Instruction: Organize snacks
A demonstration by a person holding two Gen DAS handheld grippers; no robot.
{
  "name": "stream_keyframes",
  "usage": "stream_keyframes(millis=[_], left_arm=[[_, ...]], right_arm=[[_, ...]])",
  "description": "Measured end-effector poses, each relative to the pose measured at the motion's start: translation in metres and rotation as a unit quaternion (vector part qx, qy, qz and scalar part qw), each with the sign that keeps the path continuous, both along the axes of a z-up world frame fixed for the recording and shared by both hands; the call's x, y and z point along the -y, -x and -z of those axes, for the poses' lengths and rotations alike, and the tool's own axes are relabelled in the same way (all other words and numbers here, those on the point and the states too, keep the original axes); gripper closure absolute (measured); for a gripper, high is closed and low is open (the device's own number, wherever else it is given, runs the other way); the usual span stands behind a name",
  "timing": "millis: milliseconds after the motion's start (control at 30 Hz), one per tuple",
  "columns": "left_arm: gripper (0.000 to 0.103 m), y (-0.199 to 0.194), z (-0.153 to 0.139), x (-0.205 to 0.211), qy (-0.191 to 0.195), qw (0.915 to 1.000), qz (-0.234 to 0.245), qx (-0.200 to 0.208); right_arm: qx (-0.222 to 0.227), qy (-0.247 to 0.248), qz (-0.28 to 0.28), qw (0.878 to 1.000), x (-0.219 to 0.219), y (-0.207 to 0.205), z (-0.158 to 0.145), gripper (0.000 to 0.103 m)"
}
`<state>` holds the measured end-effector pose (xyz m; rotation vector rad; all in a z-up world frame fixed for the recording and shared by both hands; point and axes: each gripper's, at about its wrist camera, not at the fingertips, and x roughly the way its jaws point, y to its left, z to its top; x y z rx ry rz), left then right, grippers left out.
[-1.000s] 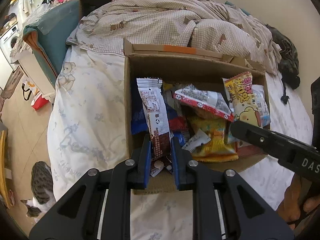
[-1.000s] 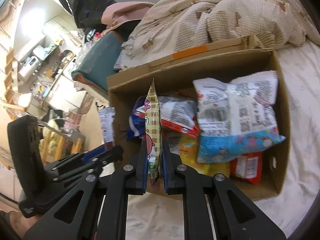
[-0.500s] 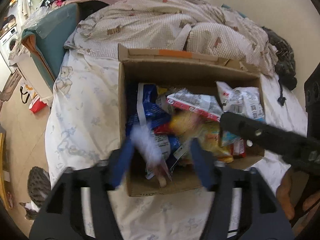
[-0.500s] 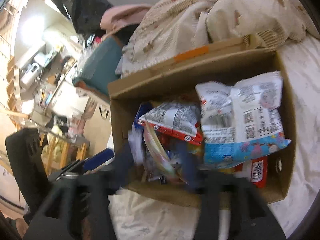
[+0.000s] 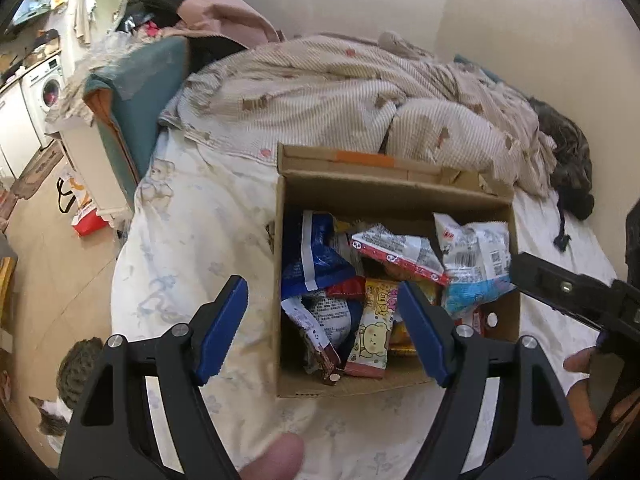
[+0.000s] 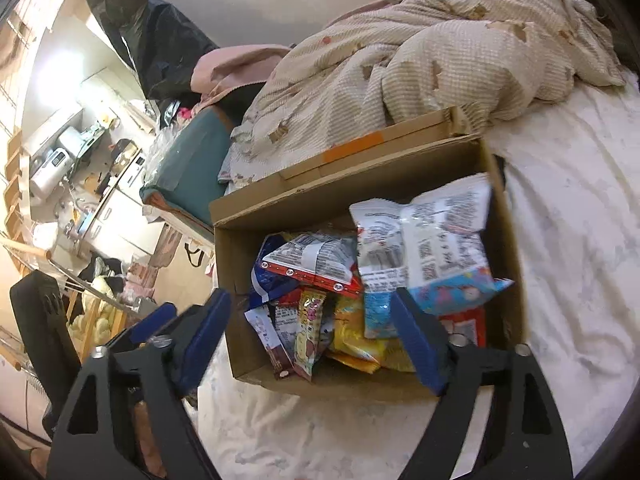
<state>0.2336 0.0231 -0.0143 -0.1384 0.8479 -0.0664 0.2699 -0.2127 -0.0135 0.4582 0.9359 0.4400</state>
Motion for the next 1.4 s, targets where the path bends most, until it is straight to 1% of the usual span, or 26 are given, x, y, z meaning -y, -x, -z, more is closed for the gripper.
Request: stream_keyframes(millis=[67,100,133,167,200,300,400,600,667,767,933,1067,1200,1400], left_arm=[[0.028,0.008,-0.005,-0.002,0.000,1.0000,-0.004,0.005],[0.024,0.011,-0.007,-0.002,-0.001,1.0000,-0.005,0.008],[0.022,0.015,-0.010,-0.002,-0.005,0.9999,-0.006,0.013],[0.014,0.019,-0.012,-0.002,-0.009,0.9998,-0.008,0.016],[0.008,0.023,-0.014,-0.002,-0.010,0.9997,-0.007,0.019],[0.005,0.035,-0.017,-0.003,0.004,0.9998,-0.001,0.021],[0.000,0.050,-0.016,-0.006,0.014,0.9997,-0.009,0.019],[0.000,0.075,-0.019,-0.006,-0.003,0.9997,-0.008,0.021],[0.000,0.085,-0.020,-0.009,-0.019,0.9993,-0.021,0.025],[0.000,0.097,-0.018,-0.013,-0.030,0.9988,-0.029,0.024],[0.000,0.120,-0.014,-0.012,-0.042,0.9985,-0.020,0.030],[0.000,0.138,-0.014,-0.006,-0.050,0.9975,-0.015,0.047],[0.000,0.148,-0.017,-0.003,-0.048,0.9968,-0.013,0.063],[0.000,0.159,-0.027,0.001,-0.052,0.9922,-0.011,0.113]], right_arm=[[0.011,0.007,0.005,1.000,0.004,0.009,-0.007,0.010],[0.017,0.012,0.007,1.000,0.005,0.013,-0.011,0.010],[0.023,0.019,0.008,1.000,0.007,0.019,-0.014,0.007],[0.029,0.025,0.011,0.999,0.009,0.025,-0.017,0.004],[0.032,0.030,0.015,0.999,0.010,0.030,-0.019,0.004],[0.035,0.049,0.032,0.998,0.016,0.046,-0.022,0.003],[0.048,0.075,0.041,0.995,0.019,0.068,-0.026,0.003],[0.059,0.102,0.056,0.991,0.024,0.104,-0.027,0.002],[0.058,0.107,0.060,0.991,0.023,0.113,-0.025,0.002],[0.062,0.120,0.063,0.989,0.021,0.126,-0.024,0.001],[0.081,0.151,0.057,0.984,0.009,0.144,-0.025,0.000],[0.095,0.169,0.060,0.979,0.004,0.155,-0.024,0.000],[0.124,0.197,0.081,0.969,0.001,0.168,-0.026,0.000],[0.137,0.214,0.077,0.964,-0.006,0.174,-0.027,0.000]])
